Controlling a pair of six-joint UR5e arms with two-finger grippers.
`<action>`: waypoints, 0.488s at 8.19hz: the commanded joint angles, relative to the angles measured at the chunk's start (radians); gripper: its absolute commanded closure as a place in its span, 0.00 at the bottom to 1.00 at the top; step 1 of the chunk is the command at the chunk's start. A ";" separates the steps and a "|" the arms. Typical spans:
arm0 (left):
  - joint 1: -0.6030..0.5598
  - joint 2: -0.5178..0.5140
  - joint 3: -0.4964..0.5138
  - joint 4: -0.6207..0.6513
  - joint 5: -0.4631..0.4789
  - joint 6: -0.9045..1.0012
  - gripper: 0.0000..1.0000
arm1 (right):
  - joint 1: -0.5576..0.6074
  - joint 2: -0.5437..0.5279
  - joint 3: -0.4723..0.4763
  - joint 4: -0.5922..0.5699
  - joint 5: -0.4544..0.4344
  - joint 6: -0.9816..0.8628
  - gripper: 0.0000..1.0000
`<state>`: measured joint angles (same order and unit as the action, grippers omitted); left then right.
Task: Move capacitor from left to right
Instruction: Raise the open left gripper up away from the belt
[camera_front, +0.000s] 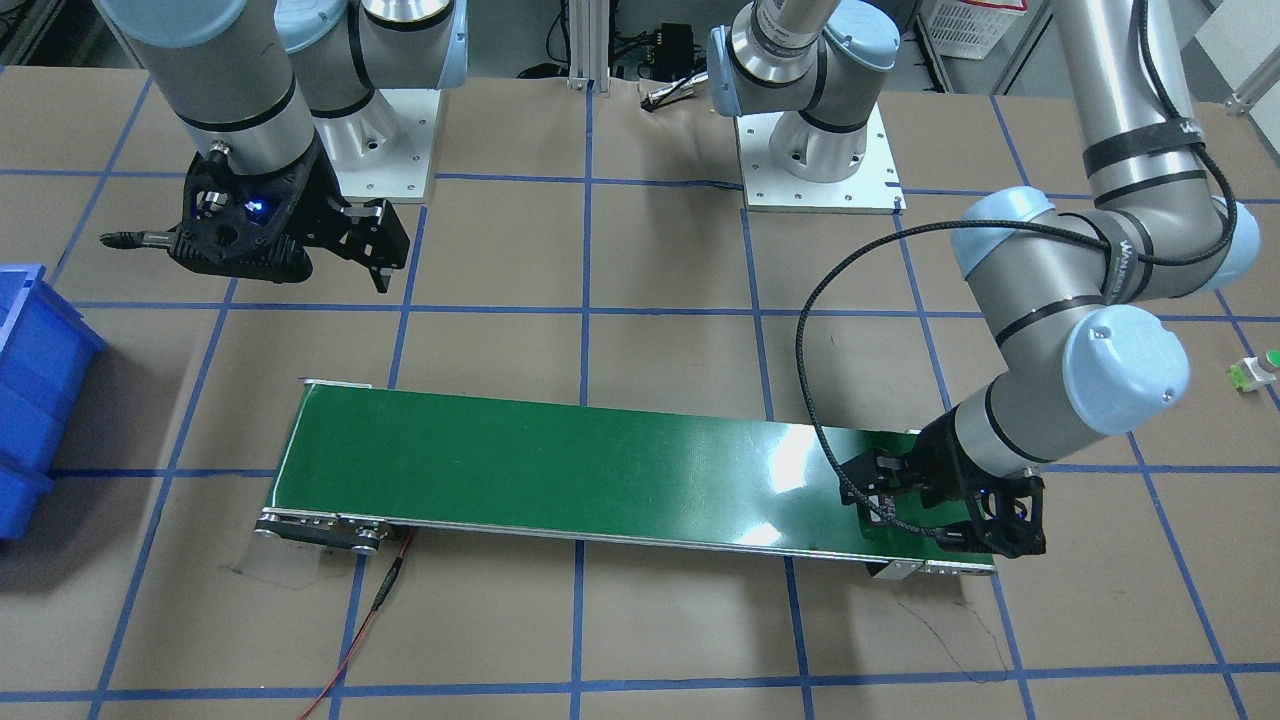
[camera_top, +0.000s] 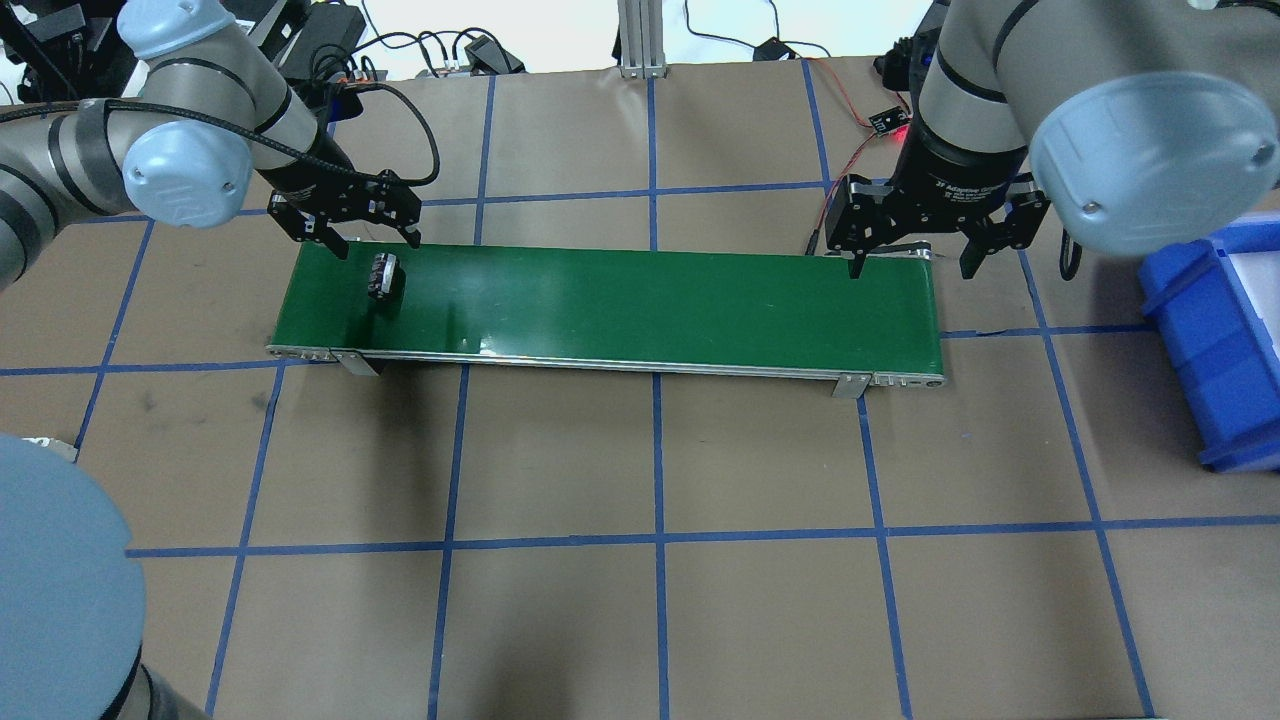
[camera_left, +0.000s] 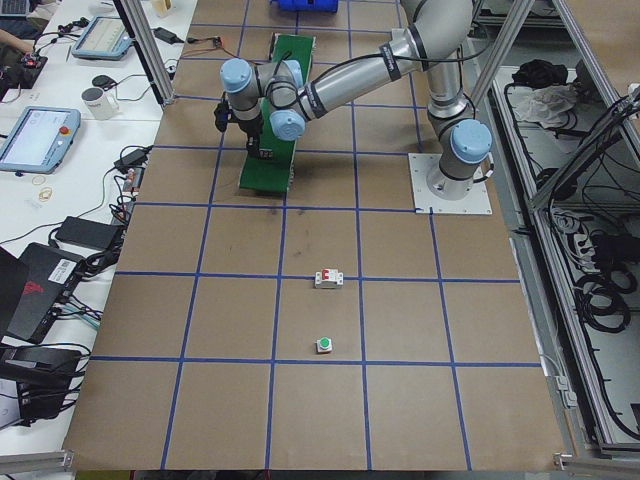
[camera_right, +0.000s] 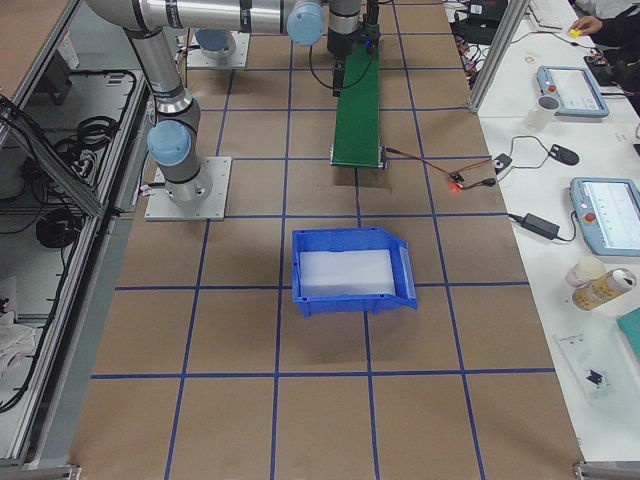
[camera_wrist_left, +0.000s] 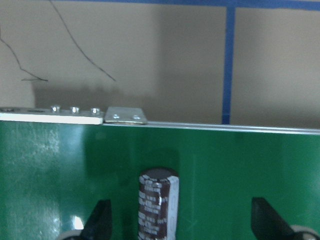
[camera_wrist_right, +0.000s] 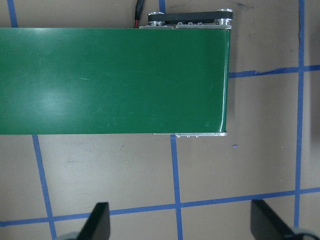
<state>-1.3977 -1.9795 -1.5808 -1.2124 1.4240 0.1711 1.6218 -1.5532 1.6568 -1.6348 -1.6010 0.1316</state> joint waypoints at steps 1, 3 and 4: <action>-0.046 0.118 0.002 -0.177 0.006 -0.088 0.00 | 0.000 0.037 0.001 -0.054 0.006 -0.001 0.00; -0.079 0.236 0.002 -0.240 0.128 -0.096 0.00 | -0.003 0.077 0.040 -0.091 0.108 -0.001 0.01; -0.096 0.298 0.004 -0.318 0.128 -0.151 0.00 | -0.013 0.096 0.081 -0.190 0.124 -0.009 0.00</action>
<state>-1.4623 -1.7924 -1.5784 -1.4196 1.5087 0.0793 1.6187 -1.4930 1.6807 -1.7075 -1.5337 0.1300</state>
